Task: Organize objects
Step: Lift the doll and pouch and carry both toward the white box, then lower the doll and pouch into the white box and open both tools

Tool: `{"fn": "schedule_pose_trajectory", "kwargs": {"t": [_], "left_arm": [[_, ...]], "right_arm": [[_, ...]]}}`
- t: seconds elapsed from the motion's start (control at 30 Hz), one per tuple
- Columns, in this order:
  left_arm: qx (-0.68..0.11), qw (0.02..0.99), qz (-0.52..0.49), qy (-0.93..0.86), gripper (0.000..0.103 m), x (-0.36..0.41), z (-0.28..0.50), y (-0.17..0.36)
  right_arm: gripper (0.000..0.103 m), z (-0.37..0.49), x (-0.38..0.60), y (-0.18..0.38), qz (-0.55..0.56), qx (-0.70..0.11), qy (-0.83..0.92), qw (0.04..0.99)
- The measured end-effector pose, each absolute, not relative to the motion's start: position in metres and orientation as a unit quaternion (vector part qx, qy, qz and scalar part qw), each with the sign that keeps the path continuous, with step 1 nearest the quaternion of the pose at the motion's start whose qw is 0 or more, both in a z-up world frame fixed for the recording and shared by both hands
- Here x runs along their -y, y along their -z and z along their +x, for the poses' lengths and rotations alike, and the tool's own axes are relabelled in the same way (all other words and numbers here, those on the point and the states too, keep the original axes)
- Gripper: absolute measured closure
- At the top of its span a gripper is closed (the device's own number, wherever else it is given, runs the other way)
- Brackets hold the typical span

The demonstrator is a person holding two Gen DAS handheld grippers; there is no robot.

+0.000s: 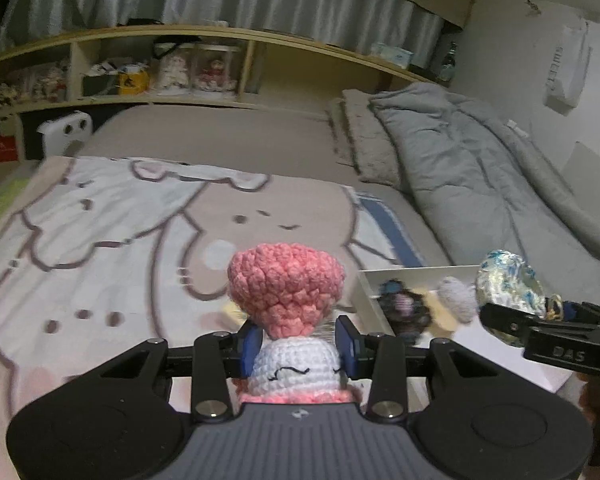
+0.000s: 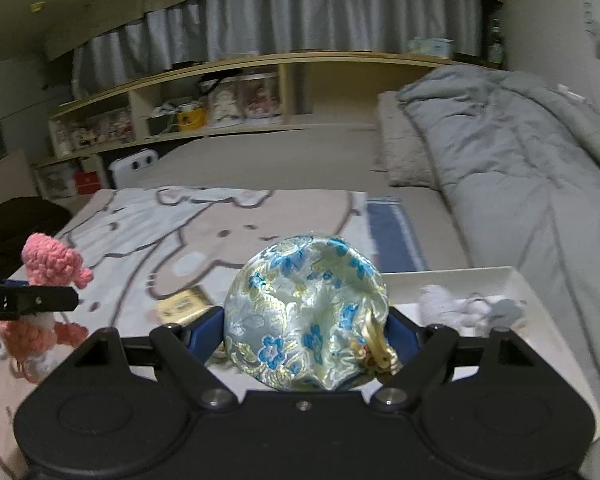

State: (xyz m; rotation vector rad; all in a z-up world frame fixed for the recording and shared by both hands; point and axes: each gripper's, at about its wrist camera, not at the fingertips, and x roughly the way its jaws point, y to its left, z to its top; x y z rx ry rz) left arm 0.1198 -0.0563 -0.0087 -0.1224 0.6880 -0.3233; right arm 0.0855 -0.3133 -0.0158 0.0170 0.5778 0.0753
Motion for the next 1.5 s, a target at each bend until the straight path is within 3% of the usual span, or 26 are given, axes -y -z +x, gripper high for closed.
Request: {"fn": "schedule_pose_trajectory", "kwargs": {"t": [0.57,0.9,1.5], "left_arm": [[-0.334,0.909,-0.067,0.238,0.071,0.155,0.134,0.014],[-0.345,0.911,-0.028,0.223,0.055,0.125,0.139,0.069],[-0.247,0.897,0.154,0.332,0.055,0.15,0.171,0.14]], "right_arm": [[0.018,0.091,0.388,0.033,0.047,-0.299,0.039,0.952],[0.018,0.09,0.388,0.035,0.056,-0.302,0.039,0.951],[0.018,0.108,0.379,0.05,0.045,-0.325,0.041,0.944]]}}
